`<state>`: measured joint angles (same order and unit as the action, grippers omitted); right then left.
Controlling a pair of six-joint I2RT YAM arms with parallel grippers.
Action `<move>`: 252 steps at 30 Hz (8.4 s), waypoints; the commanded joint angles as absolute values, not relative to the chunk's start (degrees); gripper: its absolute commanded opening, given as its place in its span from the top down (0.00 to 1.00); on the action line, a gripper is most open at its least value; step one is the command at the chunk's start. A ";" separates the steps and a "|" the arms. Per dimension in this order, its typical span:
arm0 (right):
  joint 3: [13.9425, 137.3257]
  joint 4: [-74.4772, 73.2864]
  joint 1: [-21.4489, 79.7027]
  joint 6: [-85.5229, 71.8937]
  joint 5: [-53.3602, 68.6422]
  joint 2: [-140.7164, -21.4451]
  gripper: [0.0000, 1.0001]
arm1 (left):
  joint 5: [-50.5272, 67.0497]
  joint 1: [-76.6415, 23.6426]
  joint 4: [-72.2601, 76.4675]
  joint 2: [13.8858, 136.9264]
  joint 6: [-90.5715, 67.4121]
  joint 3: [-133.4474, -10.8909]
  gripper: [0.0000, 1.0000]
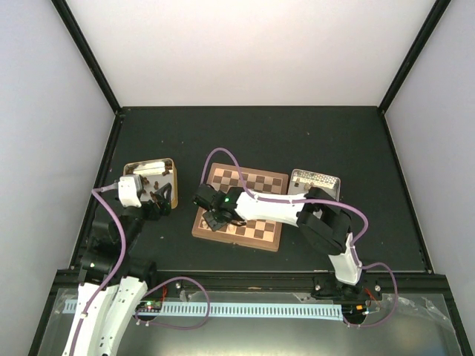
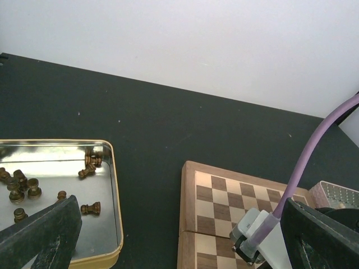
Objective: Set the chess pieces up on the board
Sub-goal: Place the chess piece on the chessboard, then pick up the chess piece from the storage box, then place the chess piece on the chessboard.
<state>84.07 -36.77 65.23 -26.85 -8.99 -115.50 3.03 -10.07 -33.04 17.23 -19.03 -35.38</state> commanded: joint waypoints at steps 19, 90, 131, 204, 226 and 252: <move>82.79 -34.51 64.88 -27.14 -10.16 -107.15 0.65 | 2.52 -9.53 -33.13 17.03 -18.96 -35.60 0.01; 57.39 -17.79 24.07 -31.68 -13.90 -104.77 0.73 | 2.49 -9.54 -33.13 17.39 -19.14 -35.55 0.01; 36.54 16.45 36.72 -17.12 47.00 -66.77 0.90 | 55.24 -25.64 0.84 52.58 -51.09 -38.41 0.20; 35.51 -6.43 42.20 -26.63 -2.76 -65.83 0.37 | 1.40 -45.27 -28.70 80.95 -27.15 -47.34 0.98; 36.08 -7.02 42.23 -26.58 -3.30 -67.05 0.37 | -0.17 -46.32 -30.62 82.96 -26.28 -47.42 0.87; 39.55 -20.01 28.12 -37.83 -15.79 -65.65 0.43 | -8.10 -45.82 -32.18 67.12 -27.07 -50.09 0.69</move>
<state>38.61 -16.86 33.23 -35.07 -14.13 -63.64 -2.74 -45.89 -32.60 72.10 -26.46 -49.39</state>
